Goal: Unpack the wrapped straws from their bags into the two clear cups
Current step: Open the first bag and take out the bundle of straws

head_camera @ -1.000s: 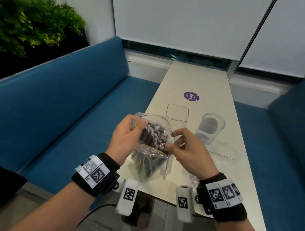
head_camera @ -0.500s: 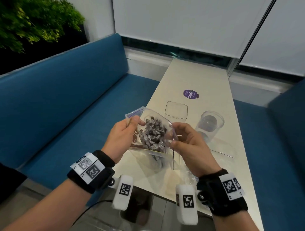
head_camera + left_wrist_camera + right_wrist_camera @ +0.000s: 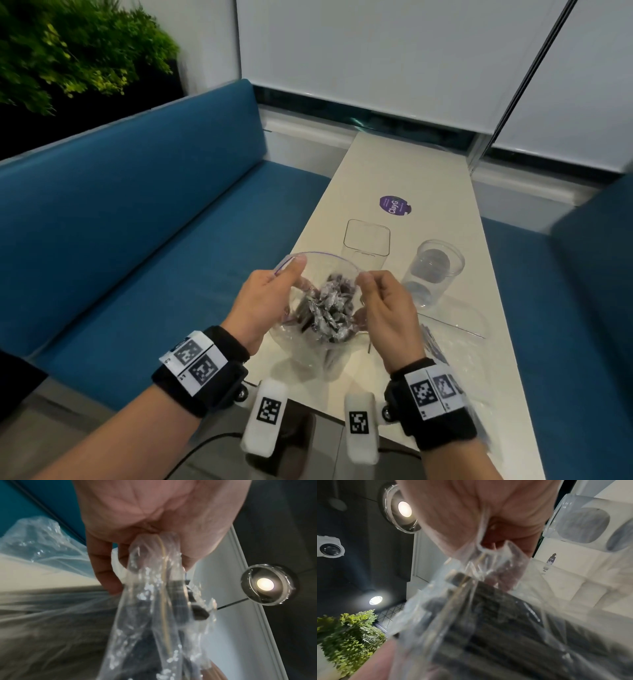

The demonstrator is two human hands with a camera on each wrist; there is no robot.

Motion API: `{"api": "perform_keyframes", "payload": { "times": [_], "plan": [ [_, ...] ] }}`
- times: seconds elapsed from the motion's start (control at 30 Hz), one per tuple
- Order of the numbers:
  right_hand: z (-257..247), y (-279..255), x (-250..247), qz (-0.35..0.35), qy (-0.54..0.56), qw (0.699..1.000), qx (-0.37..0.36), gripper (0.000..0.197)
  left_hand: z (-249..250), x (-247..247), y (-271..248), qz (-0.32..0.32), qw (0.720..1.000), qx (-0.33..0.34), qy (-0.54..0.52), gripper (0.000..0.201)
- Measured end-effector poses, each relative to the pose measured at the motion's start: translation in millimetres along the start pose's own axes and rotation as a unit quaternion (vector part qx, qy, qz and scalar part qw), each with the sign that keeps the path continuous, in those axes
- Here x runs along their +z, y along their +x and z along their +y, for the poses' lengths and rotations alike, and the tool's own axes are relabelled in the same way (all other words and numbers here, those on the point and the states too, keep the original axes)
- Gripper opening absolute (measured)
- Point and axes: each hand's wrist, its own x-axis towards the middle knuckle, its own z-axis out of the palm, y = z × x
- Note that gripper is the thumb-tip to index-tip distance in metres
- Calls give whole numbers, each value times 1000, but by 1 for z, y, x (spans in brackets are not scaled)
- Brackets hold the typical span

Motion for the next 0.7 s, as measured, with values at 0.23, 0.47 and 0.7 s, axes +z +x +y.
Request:
{"api": "perform_keyframes", "payload": {
  "times": [0.23, 0.47, 0.7],
  "plan": [
    [10, 3, 4, 19, -1, 999, 30, 28, -7, 6, 2, -4, 998, -54, -34, 43],
    [6, 8, 2, 6, 149, 983, 103, 11, -10, 11, 1, -51, 998, -24, -13, 30],
    [16, -14, -30, -104, -43, 993, 26, 26, -6, 0, 13, 16, 992, -49, -119, 36]
  ]
}}
